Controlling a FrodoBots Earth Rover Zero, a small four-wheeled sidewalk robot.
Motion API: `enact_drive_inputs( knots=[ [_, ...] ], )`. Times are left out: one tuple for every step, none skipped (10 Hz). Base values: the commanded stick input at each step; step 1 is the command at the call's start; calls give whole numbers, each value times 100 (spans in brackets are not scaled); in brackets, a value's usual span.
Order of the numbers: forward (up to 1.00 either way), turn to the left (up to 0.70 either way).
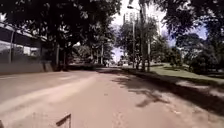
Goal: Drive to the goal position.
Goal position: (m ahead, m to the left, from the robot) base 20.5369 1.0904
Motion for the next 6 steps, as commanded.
enact_drive_inputs(
  knots=[
    [70,0],
    [70,0],
    [70,0],
    [70,0],
    [70,0],
    [70,0]
  ],
)
